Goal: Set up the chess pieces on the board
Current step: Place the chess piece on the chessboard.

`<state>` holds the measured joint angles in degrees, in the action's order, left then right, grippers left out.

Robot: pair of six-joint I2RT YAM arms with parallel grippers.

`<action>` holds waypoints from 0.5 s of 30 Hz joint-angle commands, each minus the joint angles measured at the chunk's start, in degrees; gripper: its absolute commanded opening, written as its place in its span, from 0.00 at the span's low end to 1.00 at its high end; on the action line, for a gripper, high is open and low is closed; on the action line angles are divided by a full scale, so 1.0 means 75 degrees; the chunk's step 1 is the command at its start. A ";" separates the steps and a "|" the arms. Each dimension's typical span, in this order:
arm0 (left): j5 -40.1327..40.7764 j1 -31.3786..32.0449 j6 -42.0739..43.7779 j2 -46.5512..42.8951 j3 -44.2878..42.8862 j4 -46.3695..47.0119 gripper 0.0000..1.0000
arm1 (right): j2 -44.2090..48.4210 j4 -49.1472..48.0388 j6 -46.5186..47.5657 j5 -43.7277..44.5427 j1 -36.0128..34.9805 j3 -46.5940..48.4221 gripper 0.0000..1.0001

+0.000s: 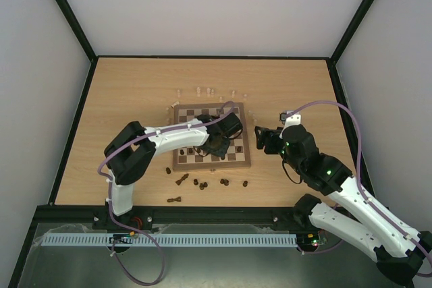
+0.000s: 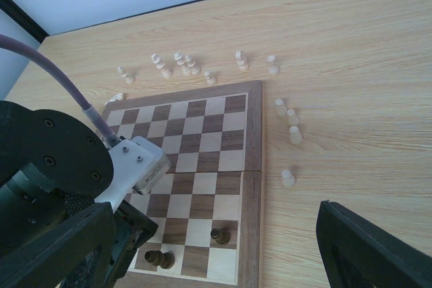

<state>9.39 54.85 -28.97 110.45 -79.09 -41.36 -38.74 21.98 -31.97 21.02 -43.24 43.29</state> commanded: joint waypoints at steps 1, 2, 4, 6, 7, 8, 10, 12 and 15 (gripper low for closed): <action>-0.0036 0.0058 -0.0069 0.0121 -0.0037 -0.0054 0.16 | -0.0027 0.0067 -0.0004 0.0011 0.0012 -0.0065 0.82; -0.0033 0.0058 -0.0080 0.0120 -0.0027 -0.0051 0.17 | -0.0020 0.0062 -0.0002 0.0010 0.0012 -0.0065 0.82; -0.0027 0.0067 -0.0086 0.0120 -0.0013 -0.0051 0.20 | -0.0026 0.0058 -0.0003 0.0001 0.0012 -0.0066 0.82; -0.0016 0.0069 -0.0092 0.0098 -0.0013 -0.0040 0.22 | -0.0026 0.0052 -0.0004 0.0006 0.0012 -0.0073 0.82; -0.0010 0.0075 -0.0097 0.0090 -0.0019 -0.0039 0.23 | -0.0032 0.0047 -0.0002 -0.0003 0.0012 -0.0076 0.82; -0.0001 0.0070 -0.0104 0.0076 -0.0024 -0.0045 0.24 | -0.0037 0.0046 -0.0003 -0.0002 0.0012 -0.0076 0.82; 0.0022 0.0071 -0.0119 0.0064 -0.0037 -0.0051 0.27 | -0.0038 0.0039 -0.0004 -0.0011 0.0012 -0.0076 0.82; 0.0025 0.0080 -0.0121 0.0051 -0.0043 -0.0061 0.28 | -0.0038 0.0046 0.0002 -0.0023 0.0012 -0.0076 0.82; 0.0074 0.0081 -0.0137 -0.0004 -0.0059 -0.0083 0.29 | -0.0028 0.0037 -0.0004 -0.0024 0.0012 -0.0079 0.82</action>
<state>9.26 55.11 -29.61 110.45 -79.09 -41.06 -38.94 21.98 -31.97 20.64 -43.24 43.27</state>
